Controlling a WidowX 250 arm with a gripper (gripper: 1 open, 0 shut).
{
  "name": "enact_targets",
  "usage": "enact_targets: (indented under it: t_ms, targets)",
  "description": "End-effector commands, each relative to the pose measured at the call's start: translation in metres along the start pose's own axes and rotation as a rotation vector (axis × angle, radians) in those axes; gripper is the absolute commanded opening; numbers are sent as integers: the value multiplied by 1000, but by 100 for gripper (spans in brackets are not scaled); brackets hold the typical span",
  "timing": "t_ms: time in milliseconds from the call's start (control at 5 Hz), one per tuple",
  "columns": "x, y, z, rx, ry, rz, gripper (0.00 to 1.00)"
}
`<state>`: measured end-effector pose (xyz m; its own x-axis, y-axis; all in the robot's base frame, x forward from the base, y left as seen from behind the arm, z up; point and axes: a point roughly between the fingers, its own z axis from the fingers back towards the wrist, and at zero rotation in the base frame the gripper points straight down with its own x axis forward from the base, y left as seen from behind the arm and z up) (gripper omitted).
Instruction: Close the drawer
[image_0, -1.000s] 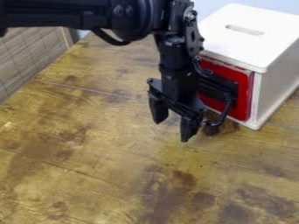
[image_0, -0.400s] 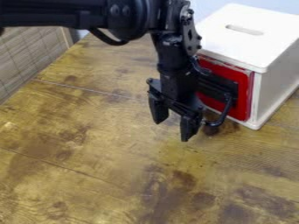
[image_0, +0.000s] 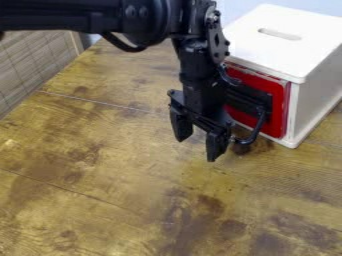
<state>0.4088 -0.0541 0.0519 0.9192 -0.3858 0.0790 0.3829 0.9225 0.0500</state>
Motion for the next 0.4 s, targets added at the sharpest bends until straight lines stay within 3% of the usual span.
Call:
enact_targets:
  t_ms: [0,200]
  targets:
    - [43,-26,41,41,-211,-28,100]
    - [45,-20,44,46,-201,-38,100]
